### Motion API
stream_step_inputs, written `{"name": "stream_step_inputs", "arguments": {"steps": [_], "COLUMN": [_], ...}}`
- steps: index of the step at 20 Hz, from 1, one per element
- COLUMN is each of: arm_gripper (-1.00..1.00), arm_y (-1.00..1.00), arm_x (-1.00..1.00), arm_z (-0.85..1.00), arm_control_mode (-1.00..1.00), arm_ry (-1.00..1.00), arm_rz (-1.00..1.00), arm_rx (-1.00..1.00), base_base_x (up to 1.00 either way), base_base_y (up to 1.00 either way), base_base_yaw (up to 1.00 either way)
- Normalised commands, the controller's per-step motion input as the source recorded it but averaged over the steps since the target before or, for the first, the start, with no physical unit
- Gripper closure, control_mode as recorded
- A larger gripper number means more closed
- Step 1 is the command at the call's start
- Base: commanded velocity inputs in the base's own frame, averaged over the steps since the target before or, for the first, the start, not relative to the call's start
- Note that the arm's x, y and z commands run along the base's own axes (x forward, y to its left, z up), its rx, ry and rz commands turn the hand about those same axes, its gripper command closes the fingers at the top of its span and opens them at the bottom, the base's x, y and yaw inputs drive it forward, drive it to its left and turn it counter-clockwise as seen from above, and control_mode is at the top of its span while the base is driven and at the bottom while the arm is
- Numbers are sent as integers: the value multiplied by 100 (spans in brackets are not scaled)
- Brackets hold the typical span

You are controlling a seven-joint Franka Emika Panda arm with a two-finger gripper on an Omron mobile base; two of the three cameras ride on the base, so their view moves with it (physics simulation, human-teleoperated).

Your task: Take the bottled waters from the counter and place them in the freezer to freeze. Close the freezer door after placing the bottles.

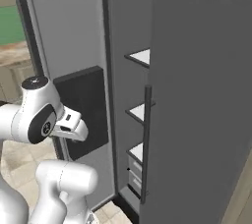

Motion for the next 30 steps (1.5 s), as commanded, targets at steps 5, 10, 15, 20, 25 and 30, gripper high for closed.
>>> {"name": "stream_step_inputs", "arguments": {"steps": [5, 10, 15, 20, 25, 30], "arm_gripper": [-100, -100, -100, -100, -100, -100], "arm_y": [0, 0, 0, 0, 0, 0], "arm_x": [0, 0, 0, 0, 0, 0], "arm_z": [0, 0, 0, 0, 0, 0], "arm_control_mode": [100, 100, 100, 100, 100, 100], "arm_ry": [0, 0, 0, 0, 0, 0], "arm_rz": [0, 0, 0, 0, 0, 0], "arm_rx": [0, 0, 0, 0, 0, 0], "base_base_x": [-40, -38, -38, -35, -28, -15], "base_base_y": [0, 0, 8, 24, 39, 50], "base_base_yaw": [52, 49, 46, 43, 38, 34]}}
